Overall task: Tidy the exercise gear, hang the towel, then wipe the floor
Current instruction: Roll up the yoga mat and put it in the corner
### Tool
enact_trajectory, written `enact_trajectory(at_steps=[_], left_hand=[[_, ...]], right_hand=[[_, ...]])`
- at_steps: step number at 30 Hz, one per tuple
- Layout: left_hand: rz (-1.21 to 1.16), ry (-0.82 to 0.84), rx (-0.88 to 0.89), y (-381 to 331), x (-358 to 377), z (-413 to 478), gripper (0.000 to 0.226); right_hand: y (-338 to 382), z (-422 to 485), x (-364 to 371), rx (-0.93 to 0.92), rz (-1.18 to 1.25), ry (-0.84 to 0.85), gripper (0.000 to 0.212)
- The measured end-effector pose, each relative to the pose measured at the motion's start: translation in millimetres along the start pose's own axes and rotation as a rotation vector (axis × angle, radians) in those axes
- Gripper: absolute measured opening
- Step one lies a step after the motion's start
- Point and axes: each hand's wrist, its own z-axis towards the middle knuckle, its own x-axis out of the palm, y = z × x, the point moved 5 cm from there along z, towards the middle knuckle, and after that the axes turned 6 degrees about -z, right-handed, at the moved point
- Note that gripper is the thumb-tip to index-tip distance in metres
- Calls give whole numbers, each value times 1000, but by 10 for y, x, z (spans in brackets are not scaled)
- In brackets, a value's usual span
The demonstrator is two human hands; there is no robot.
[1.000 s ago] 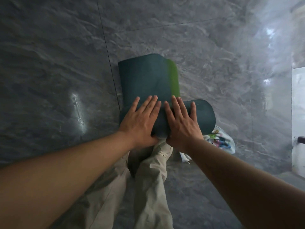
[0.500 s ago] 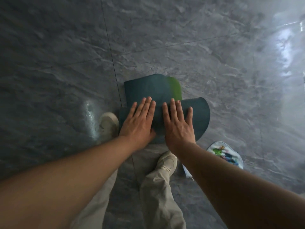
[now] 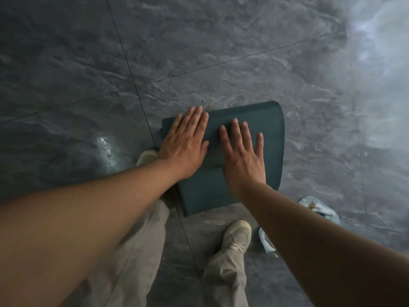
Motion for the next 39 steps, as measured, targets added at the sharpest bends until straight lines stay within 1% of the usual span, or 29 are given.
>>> enact_trajectory(at_steps=[2, 4, 6, 9, 11, 14, 20, 23, 26, 28, 30, 33, 36, 39], left_hand=[[21, 36, 12, 166, 82, 76, 72], [46, 100, 28, 298, 204, 116, 77], [55, 144, 25, 418, 301, 159, 83], [60, 158, 33, 543, 384, 248, 85], [65, 160, 40, 609, 442, 288, 83], [93, 170, 69, 704, 564, 299, 80], [171, 190, 237, 869, 745, 113, 69], [192, 242, 217, 920, 780, 41, 67], [189, 235, 202, 798, 712, -17, 71], [148, 206, 199, 623, 662, -83, 75], [74, 155, 206, 396, 628, -172, 75], [14, 148, 252, 33, 703, -332, 72], [8, 198, 205, -212, 892, -499, 80], [118, 314, 123, -356, 1165, -662, 93]], right_hand=[[41, 163, 90, 2, 18, 86, 101], [69, 308, 169, 11, 40, 152, 102], [115, 433, 232, 19, 56, 183, 105], [202, 593, 311, 35, 70, 208, 114], [245, 708, 374, 45, 78, 231, 117], [297, 888, 478, 52, 76, 246, 114], [350, 1098, 766, 85, 119, 279, 109], [382, 1128, 807, 93, 131, 287, 111], [368, 1090, 762, 79, 139, 269, 112], [317, 1024, 719, 59, 138, 224, 110], [250, 922, 673, 36, 141, 154, 102], [132, 685, 673, 36, 188, 78, 94], [40, 329, 821, 52, 218, 47, 85], [-8, -100, 1088, 36, 189, 47, 78]])
